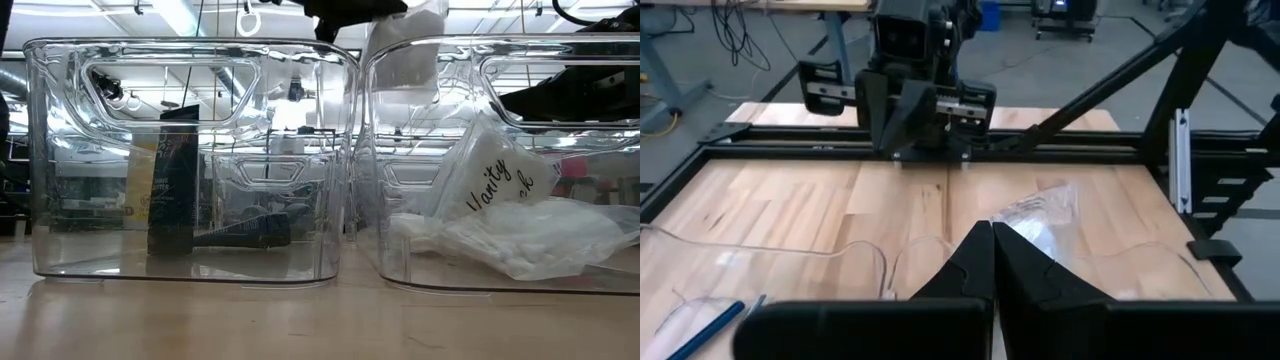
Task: Pick & Place Travel size toiletries
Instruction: Put the cotton pack into the bottom right transparent bin
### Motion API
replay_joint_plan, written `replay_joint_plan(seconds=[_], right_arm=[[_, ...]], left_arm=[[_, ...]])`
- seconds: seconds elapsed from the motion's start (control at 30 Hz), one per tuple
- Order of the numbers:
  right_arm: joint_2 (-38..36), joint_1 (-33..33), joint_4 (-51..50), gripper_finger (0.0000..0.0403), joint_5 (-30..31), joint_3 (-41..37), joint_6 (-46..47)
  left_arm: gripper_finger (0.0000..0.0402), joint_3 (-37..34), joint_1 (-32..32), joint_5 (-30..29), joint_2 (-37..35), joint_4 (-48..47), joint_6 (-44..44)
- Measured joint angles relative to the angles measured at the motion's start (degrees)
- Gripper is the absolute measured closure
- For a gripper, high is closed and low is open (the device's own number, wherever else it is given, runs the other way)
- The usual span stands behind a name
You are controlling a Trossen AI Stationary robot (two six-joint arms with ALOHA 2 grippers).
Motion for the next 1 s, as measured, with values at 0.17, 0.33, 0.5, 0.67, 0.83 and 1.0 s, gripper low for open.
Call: replay_joint_plan(seconds=[0.17, 0.33, 0.5, 0.67, 0.83, 1.0], right_arm=[[0.0, 0.01, -0.02, 0.0389, 0.02, -0.01, 0.0], [0.0, 0.01, 0.0, 0.0389, 0.02, -0.01, 0.0], [0.0, 0.01, 0.0, 0.0389, 0.0, 0.0, 0.0], [0.0, 0.01, -0.01, 0.0389, 0.01, -0.01, 0.0], [0.0, 0.01, 0.0, 0.0389, 0.01, -0.02, 0.0], [0.0, -0.01, 0.0, 0.0389, 0.0, 0.0, 0.0]], left_arm=[[0.0401, -0.04, 0.0, 0.39, 2.31, 2.32, -1.11], [0.0401, 0.02, 0.0, 0.17, 5.75, 5.45, -1.95], [0.0401, 0.15, 0.48, 0.24, 7.85, 8.35, -2.92], [0.04, 0.11, 0.72, 2.08, 8.81, 9.37, -3.97], [0.0386, 0.02, 0.7, 4.11, 9.22, 8.93, -3.75], [0.0361, 0.02, 0.7, 5.06, 9.25, 7.92, -2.71]])
